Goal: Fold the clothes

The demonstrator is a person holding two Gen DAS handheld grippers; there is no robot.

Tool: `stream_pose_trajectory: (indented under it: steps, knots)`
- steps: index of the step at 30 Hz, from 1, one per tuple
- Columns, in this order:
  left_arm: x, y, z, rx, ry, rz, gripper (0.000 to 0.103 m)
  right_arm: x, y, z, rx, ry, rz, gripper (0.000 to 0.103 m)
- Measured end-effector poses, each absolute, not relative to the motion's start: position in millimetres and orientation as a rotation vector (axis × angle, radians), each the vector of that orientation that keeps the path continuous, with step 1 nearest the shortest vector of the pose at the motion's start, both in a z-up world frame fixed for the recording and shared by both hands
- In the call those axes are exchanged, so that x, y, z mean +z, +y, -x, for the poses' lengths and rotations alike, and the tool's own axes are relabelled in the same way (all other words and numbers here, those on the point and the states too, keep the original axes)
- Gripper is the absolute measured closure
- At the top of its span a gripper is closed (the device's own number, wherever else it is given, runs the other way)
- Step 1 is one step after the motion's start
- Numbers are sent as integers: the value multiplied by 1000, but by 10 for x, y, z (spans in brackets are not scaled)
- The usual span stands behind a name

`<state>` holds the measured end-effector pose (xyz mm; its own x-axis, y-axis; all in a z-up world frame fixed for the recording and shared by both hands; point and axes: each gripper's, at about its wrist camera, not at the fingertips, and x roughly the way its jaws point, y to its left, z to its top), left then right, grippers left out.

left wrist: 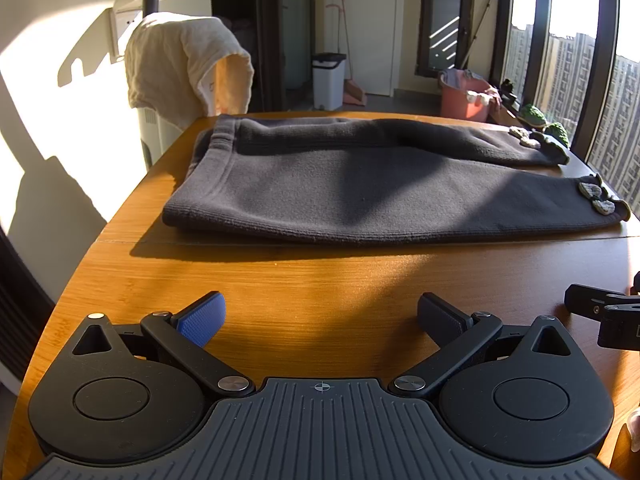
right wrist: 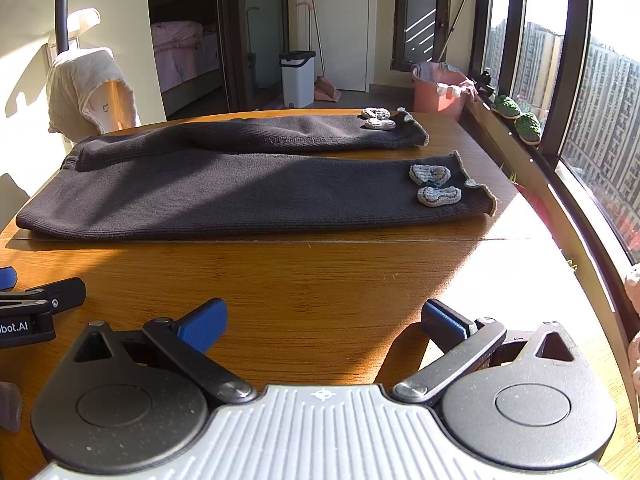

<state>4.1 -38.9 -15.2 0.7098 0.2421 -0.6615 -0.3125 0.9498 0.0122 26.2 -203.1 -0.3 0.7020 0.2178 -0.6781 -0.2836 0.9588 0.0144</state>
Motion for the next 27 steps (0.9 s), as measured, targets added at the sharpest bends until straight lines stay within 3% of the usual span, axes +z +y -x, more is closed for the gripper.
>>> stream_pose_trajectory:
  steps: [27]
  knots:
    - [-154, -382, -50, 307, 719, 101, 0, -3, -2026, -246, 270, 739, 93, 0]
